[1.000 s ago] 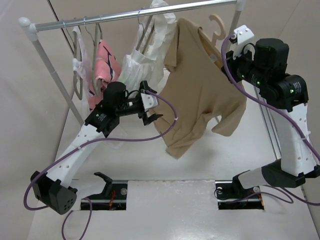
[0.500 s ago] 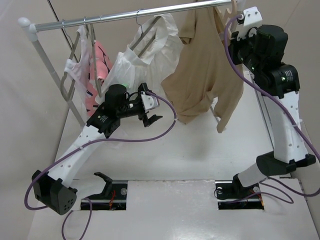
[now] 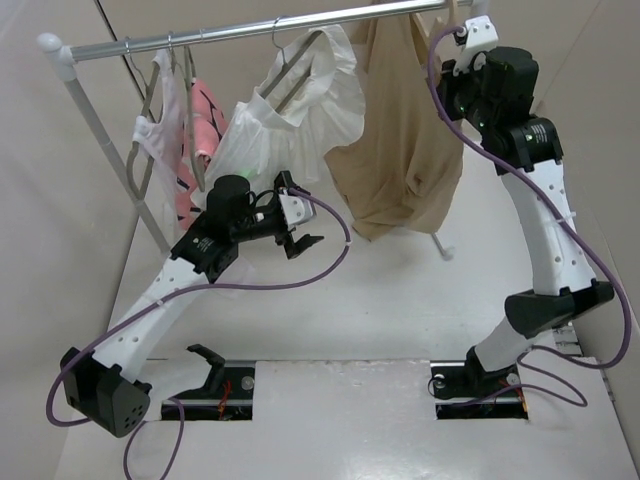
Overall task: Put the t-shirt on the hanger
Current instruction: Hang the hanger with tshirt onto the clothesline
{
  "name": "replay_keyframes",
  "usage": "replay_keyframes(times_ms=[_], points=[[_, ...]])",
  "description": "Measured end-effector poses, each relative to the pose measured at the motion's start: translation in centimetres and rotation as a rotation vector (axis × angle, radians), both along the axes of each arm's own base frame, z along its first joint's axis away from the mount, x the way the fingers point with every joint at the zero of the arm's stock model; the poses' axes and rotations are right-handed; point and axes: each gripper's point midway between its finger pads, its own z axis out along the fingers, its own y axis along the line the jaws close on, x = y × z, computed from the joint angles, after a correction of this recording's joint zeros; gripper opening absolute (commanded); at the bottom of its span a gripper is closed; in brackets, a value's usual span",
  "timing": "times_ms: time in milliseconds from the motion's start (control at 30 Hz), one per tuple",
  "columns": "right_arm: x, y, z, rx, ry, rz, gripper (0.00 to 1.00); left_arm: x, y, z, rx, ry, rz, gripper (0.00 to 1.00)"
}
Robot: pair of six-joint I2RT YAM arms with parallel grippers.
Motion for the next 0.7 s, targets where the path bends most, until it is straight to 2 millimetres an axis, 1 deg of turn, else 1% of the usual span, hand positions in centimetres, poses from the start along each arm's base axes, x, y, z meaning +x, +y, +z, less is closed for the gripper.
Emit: replay_keyframes(times_ms=[33, 67, 133, 167, 233, 300, 367, 500, 567, 600, 633, 700], points=[[-0.1, 0.1, -0.1, 0.008, -0.005, 0.008, 0.56, 0.0, 0.0, -0.2, 0.0, 0.006, 0.001, 1.0], [-0.5, 0.3, -0.5, 0.015, -0.002, 0.019, 0.81, -0.1, 0.0, -0.4, 0.0, 0.013, 0.001, 1.0], [-1.6, 0.1, -1.2, 0.012, 0.007, 0.026, 0.98, -0.2, 0.0, -1.1, 0.002, 0.03, 0.003, 1.0], [-2.4, 0.0, -1.7, 0.01, 0.014, 0.03, 1.0, -0.3, 0.1, -1.4, 0.003, 0.041, 0.005, 1.0], [-4.1, -0.7, -2.3, 0.003, 0.02, 0.025, 1.0, -0.5, 0.1, -2.3, 0.005, 0.068, 0.007, 1.0], [-6.0, -1.5, -2.1, 0.002, 0.007, 0.012, 1.0, -0.8, 0.2, -2.9, 0.002, 0.097, 0.011, 1.0], [-8.2, -2.5, -1.6, -0.001, -0.017, -0.009, 1.0, -1.0, 0.2, -3.5, -0.002, 0.127, 0.018, 1.0], [-12.9, -4.8, 0.4, -0.004, -0.091, -0.057, 1.0, -1.7, 0.5, -4.4, -0.015, 0.181, 0.035, 1.0], [-15.3, -5.9, 0.6, -0.002, -0.116, -0.079, 1.0, -2.4, 0.8, -4.7, -0.025, 0.196, 0.04, 1.0], [-16.4, -6.4, 0.1, -0.003, -0.119, -0.088, 1.0, -2.9, 1.0, -5.0, -0.031, 0.2, 0.042, 1.0], [-17.3, -6.7, -0.8, -0.001, -0.109, -0.095, 1.0, -3.4, 1.3, -5.3, -0.036, 0.201, 0.044, 1.0], [-19.2, -7.4, -3.5, 0.008, -0.064, -0.113, 1.0, -4.3, 2.0, -6.1, -0.042, 0.195, 0.058, 1.0]])
